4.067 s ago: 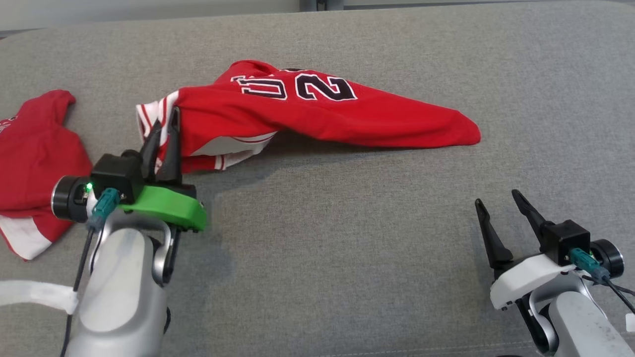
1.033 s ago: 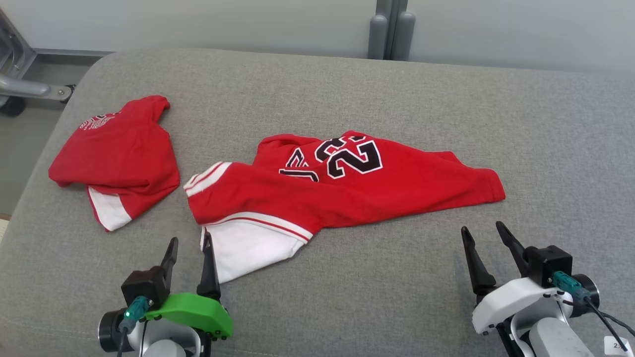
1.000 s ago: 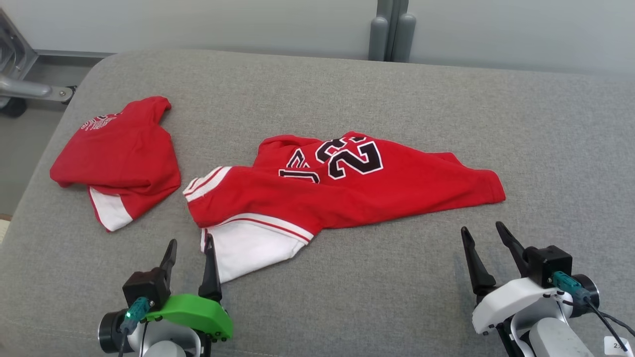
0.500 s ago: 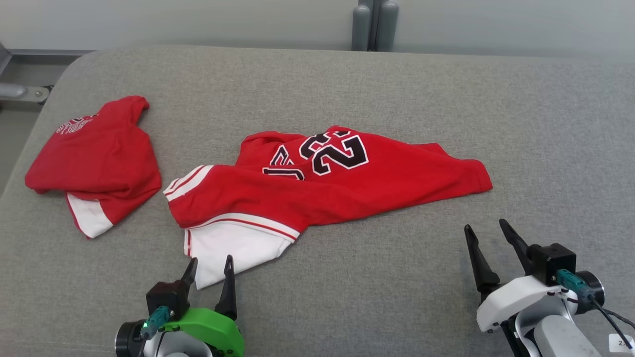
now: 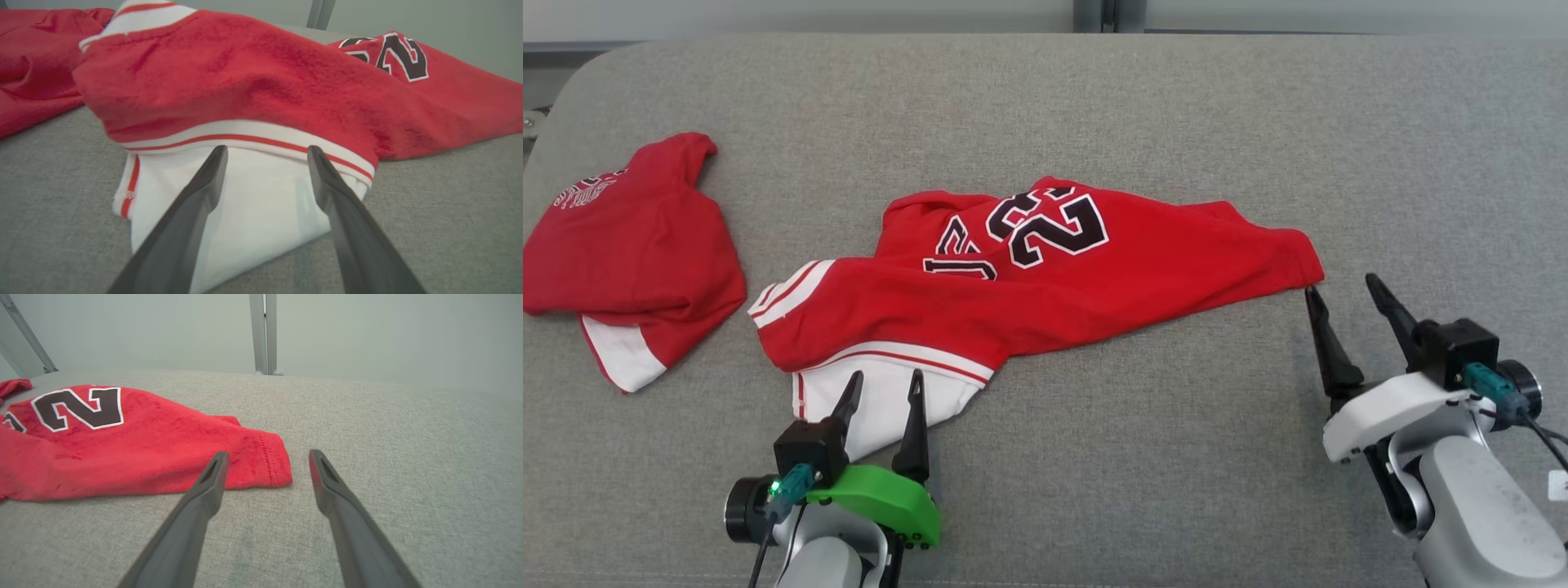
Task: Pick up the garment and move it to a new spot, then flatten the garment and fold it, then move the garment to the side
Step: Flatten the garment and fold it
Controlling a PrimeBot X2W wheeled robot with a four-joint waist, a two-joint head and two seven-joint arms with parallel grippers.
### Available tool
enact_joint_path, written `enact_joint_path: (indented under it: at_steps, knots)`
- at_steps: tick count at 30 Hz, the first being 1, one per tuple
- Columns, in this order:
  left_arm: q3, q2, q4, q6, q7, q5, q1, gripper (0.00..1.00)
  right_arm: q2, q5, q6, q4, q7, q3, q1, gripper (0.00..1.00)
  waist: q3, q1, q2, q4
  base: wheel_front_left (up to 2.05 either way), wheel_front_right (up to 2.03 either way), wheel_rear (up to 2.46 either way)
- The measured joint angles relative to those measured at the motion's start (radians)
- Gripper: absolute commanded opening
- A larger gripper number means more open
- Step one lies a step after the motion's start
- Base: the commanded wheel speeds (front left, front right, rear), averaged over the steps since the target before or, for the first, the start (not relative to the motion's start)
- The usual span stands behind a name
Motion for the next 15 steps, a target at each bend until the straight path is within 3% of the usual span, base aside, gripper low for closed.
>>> enact_joint_path:
  at_steps: [5, 15]
  knots:
    - [-0.027, 0.0, -0.028, 0.003, 0.0, -0.001, -0.028, 1.0, -0.026, 0.032, 0.0, 0.038, 0.0, 0.016, -0.098, 1.0, 0.035, 0.0, 0.0, 0.012, 0.0, 0.0, 0.0]
    - [-0.082, 0.001, -0.095, 0.016, 0.0, -0.026, -0.058, 1.0, -0.067, 0.129, 0.0, 0.158, 0.024, 0.173, -0.336, 1.0, 0.083, 0.0, 0.0, 0.078, 0.0, 0.0, 0.0]
